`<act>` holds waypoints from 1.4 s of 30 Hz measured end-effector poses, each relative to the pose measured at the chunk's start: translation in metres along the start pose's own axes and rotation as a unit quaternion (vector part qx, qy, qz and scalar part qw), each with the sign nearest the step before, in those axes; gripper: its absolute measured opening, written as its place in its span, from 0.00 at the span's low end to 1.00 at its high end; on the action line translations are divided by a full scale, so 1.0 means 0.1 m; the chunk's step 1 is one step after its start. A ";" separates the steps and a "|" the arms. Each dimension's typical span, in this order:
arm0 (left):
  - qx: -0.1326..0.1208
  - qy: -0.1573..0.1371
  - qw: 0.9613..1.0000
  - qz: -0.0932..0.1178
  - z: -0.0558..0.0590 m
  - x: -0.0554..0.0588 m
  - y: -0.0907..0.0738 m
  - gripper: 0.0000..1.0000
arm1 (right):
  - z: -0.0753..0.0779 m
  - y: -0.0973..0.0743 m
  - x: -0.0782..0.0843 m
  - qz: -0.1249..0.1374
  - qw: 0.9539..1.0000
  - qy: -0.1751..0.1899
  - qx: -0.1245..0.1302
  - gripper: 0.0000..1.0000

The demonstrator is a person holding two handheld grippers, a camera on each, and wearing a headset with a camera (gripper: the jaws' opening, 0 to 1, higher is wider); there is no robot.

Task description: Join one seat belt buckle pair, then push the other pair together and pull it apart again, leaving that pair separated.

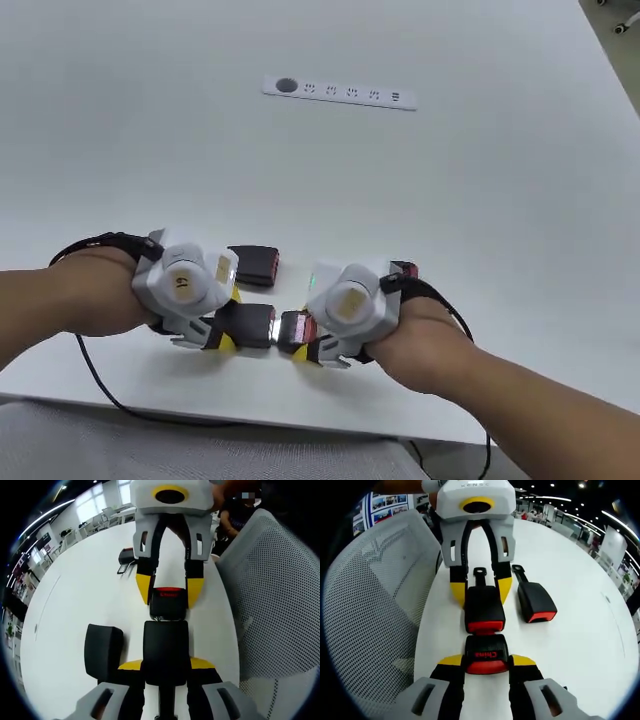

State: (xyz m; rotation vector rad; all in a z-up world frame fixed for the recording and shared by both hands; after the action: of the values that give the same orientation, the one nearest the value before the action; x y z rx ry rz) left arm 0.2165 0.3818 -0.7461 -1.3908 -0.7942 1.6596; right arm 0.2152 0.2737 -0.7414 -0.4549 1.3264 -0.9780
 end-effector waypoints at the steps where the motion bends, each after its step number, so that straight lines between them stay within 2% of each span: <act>1: 0.000 0.000 1.000 -0.001 0.00 0.00 0.00 0.32 | 0.00 0.00 0.00 0.000 1.000 0.000 0.001 0.29; 4: -0.001 -0.002 1.000 -0.001 0.01 -0.01 0.00 0.32 | -0.02 -0.02 -0.01 0.000 1.000 0.001 0.002 0.29; 10: -0.007 0.000 1.000 0.019 0.03 0.02 -0.01 0.32 | -0.02 0.00 0.01 0.002 1.000 -0.008 0.000 0.29; 16: -0.012 0.001 1.000 0.027 0.02 0.03 -0.02 0.32 | -0.01 0.02 0.03 0.003 1.000 -0.015 -0.001 0.29; 26: 0.001 0.002 1.000 0.020 0.01 0.02 -0.01 0.32 | -0.02 0.02 0.04 0.002 1.000 -0.017 -0.002 0.29; 42: -0.001 0.003 1.000 0.025 0.01 0.01 -0.01 0.32 | -0.01 0.05 0.05 -0.002 1.000 -0.017 -0.004 0.30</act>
State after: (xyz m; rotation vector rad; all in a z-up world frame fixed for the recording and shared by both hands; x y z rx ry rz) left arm 0.2158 0.3833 -0.7457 -1.4273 -0.7641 1.6922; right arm 0.2153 0.2728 -0.7481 -0.4783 1.2992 -0.9644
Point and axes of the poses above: the centre of the closed fingertips' face, and the gripper's own axes: y roughly forward along the fingers, z roughly to its right, x roughly out of its underside, the point moved 4 cm from there along -y, roughly backward along the fingers, and after that the axes turned 15 degrees about x, right-handed, at the moved point
